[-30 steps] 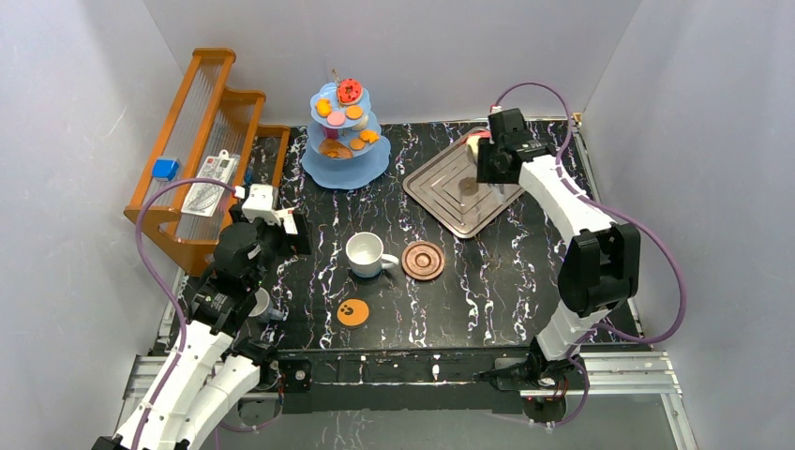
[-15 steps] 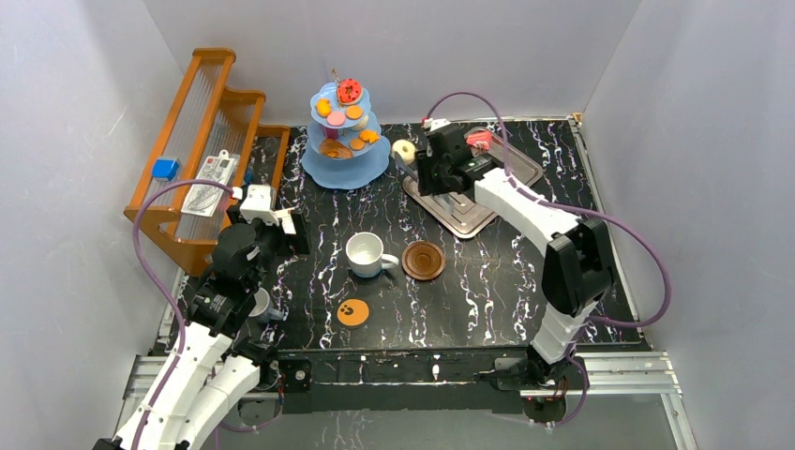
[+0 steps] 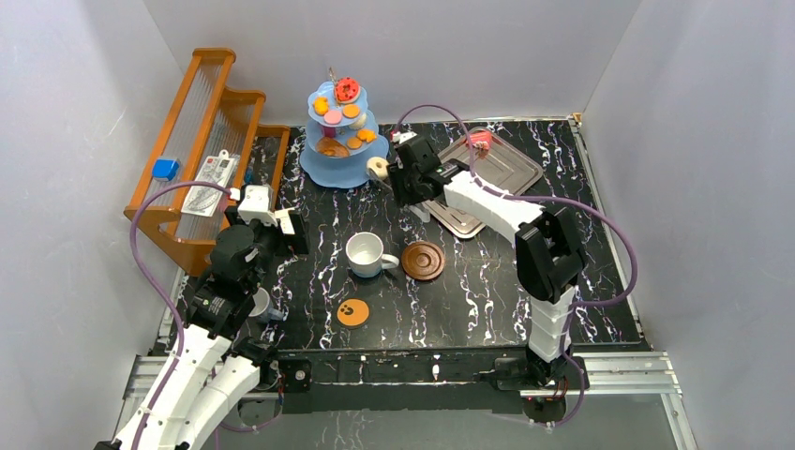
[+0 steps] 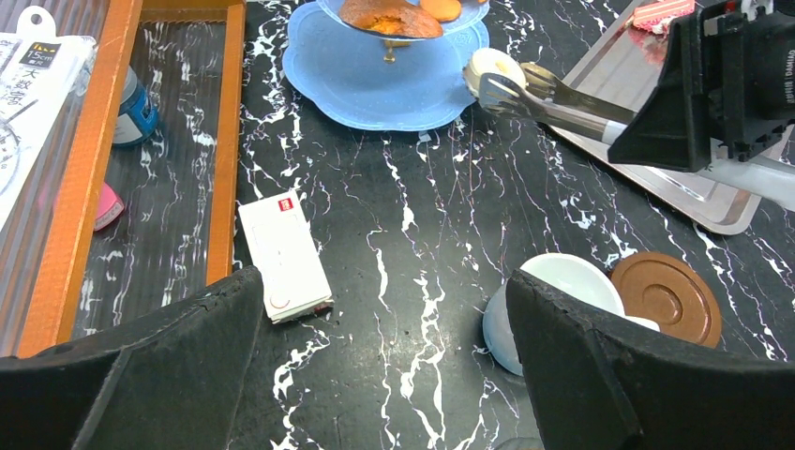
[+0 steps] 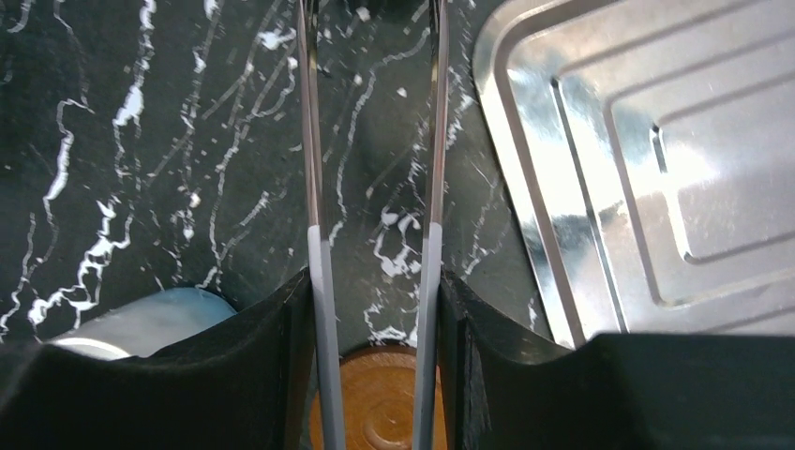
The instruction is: Serve the afternoon tea
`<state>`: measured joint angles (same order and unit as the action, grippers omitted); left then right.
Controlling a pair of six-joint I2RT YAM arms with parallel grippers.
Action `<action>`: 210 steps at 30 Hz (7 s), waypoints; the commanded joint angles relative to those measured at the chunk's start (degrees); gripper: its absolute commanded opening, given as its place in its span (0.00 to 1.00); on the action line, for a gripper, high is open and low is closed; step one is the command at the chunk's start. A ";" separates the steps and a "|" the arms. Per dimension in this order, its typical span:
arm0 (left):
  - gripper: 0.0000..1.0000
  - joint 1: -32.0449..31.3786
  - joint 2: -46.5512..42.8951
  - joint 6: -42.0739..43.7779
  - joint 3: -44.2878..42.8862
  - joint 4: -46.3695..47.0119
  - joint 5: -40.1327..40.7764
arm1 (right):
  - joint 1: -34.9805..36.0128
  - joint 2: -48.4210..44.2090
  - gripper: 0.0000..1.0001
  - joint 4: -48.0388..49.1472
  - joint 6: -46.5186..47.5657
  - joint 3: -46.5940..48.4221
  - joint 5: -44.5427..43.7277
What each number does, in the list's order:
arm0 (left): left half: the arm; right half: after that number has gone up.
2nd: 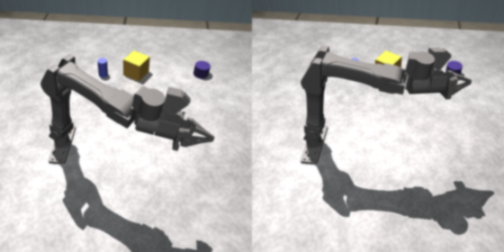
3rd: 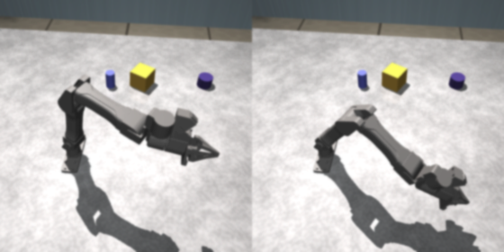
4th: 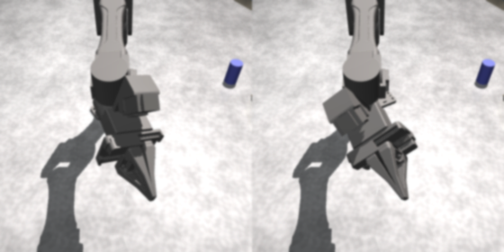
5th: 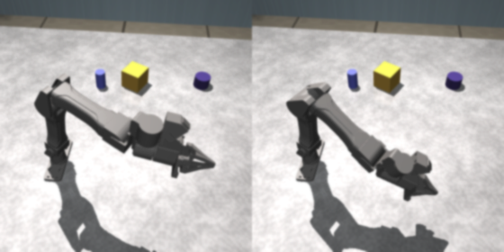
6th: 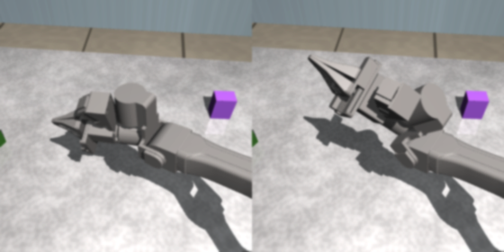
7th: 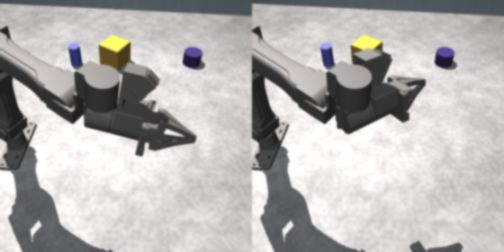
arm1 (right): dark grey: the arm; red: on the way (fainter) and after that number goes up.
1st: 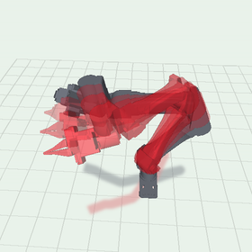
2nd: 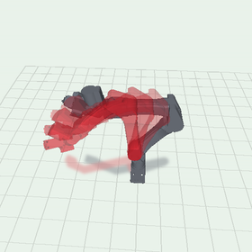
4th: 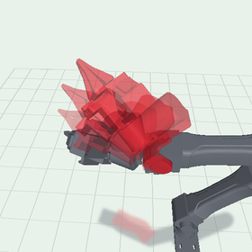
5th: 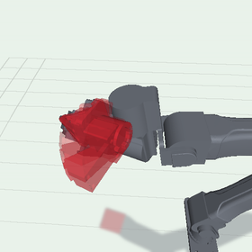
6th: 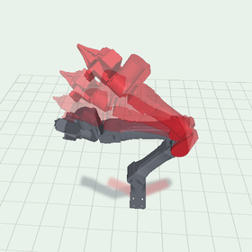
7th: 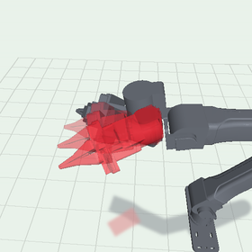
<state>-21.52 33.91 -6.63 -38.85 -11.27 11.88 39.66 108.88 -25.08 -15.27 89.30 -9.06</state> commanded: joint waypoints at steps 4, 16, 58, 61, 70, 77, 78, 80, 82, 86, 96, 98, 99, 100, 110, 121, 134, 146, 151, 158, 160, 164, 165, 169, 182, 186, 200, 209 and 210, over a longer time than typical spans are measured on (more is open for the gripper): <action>0.98 -0.28 -0.68 -0.21 -1.57 0.29 1.14 | 2.81 2.77 0.45 -1.20 -0.61 10.38 -4.08; 0.98 -0.28 -1.31 -0.31 -1.40 0.43 1.70 | 4.43 6.58 0.48 6.78 1.79 12.92 0.97; 0.98 -0.28 -0.07 0.04 -1.49 0.26 1.24 | 5.50 4.71 0.59 6.74 7.80 11.15 -2.40; 0.98 -0.28 -0.08 0.00 -1.48 0.26 1.26 | 5.36 2.32 0.59 6.45 8.22 8.37 -2.19; 0.98 -0.28 -0.08 -0.04 -1.47 0.28 0.87 | 1.96 -3.28 0.58 2.32 9.51 1.60 -5.18; 0.98 -0.28 0.14 -0.01 -1.49 0.28 0.56 | -5.16 -7.42 0.58 1.15 11.20 -1.76 -6.49; 0.98 -0.28 0.09 0.04 -1.49 0.28 0.71 | -6.37 -7.79 0.58 1.00 11.46 -1.93 -6.64; 0.98 -0.28 -0.05 0.04 -1.48 0.27 1.14 | -8.73 -8.65 0.58 0.74 11.83 -2.40 -7.16; 0.98 -0.28 -0.06 0.04 -1.49 0.26 1.40 | -11.19 -9.51 0.58 1.22 12.08 -3.11 -7.00; 0.98 -0.28 0.31 -0.05 -1.49 0.30 0.91 | -16.57 -10.33 0.58 2.29 11.15 -3.27 -6.14; 0.98 -0.28 0.41 -0.05 -1.49 0.33 0.44 | -25.26 -5.12 0.57 3.22 2.38 1.07 -4.56; 0.98 -0.28 0.56 0.03 -1.55 0.34 0.45 | -26.26 -4.03 0.57 3.43 1.27 1.85 -3.94; 0.98 -0.28 0.49 0.04 -1.53 0.32 0.49 | -26.64 -3.50 0.57 3.52 0.86 2.19 -3.68; 0.98 -0.28 0.38 0.04 -1.57 0.30 0.64 | -26.91 -3.05 0.57 3.69 0.59 2.57 -3.30; 0.98 -0.28 0.38 0.04 -1.49 0.30 0.93 | -29.75 0.91 0.57 5.74 -0.29 6.37 -0.98; 0.98 -0.28 0.71 0.10 -1.48 0.35 1.31 | -31.13 7.65 0.56 4.57 -1.65 12.04 2.11; 0.98 -0.28 0.73 0.13 -1.47 0.38 1.22 | -31.22 7.34 0.34 4.37 -1.03 10.71 4.14; 0.98 -0.28 0.73 0.00 -1.49 0.31 0.86 | -31.18 -0.47 0.28 1.67 -0.02 4.61 5.44; 0.98 -0.28 0.52 -0.09 -1.58 0.31 0.09 | -30.77 -5.46 0.28 1.49 0.34 -0.30 7.92; 0.98 -0.28 -0.92 -0.23 -0.97 1.16 0.59 | -27.62 -9.63 0.29 0.95 -0.45 -3.68 11.57; 0.98 -0.28 0.14 -0.05 -1.31 0.76 0.69 | -26.31 -10.65 0.28 2.24 -0.87 -5.03 12.29; 0.98 -0.28 0.10 -0.05 -1.72 -0.04 0.43 | -23.58 -11.43 0.29 5.36 -0.78 -6.35 15.39; 0.98 -0.28 -0.44 0.02 -1.48 0.19 0.61 | -22.81 -11.41 0.29 6.81 -0.03 -6.73 16.07; 0.98 -0.28 -1.54 0.10 -0.86 0.96 2.06 | -20.08 -9.97 0.29 10.53 1.82 -6.73 17.93; 0.98 -0.28 -1.65 0.13 -1.45 -0.01 2.77 | -12.28 0.21 0.31 20.44 1.48 -1.02 19.49; 0.98 -0.28 -1.70 0.13 -1.38 0.18 2.04 | -10.75 3.51 0.31 20.51 1.09 1.85 18.99; 0.98 -0.28 -1.42 0.04 -1.40 0.49 1.13 | -8.94 9.40 0.33 16.25 1.43 9.86 15.57; 0.98 -0.28 -1.45 -0.07 -1.23 0.60 1.44 | -8.77 11.12 0.34 15.14 2.96 12.44 13.86; 0.98 -0.28 -1.48 -0.05 -1.22 0.63 1.40 | -8.73 11.70 0.34 15.07 3.08 12.91 14.25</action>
<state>-21.52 33.06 -6.63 -38.85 -11.64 12.86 30.87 119.44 -12.47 -13.54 97.56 5.65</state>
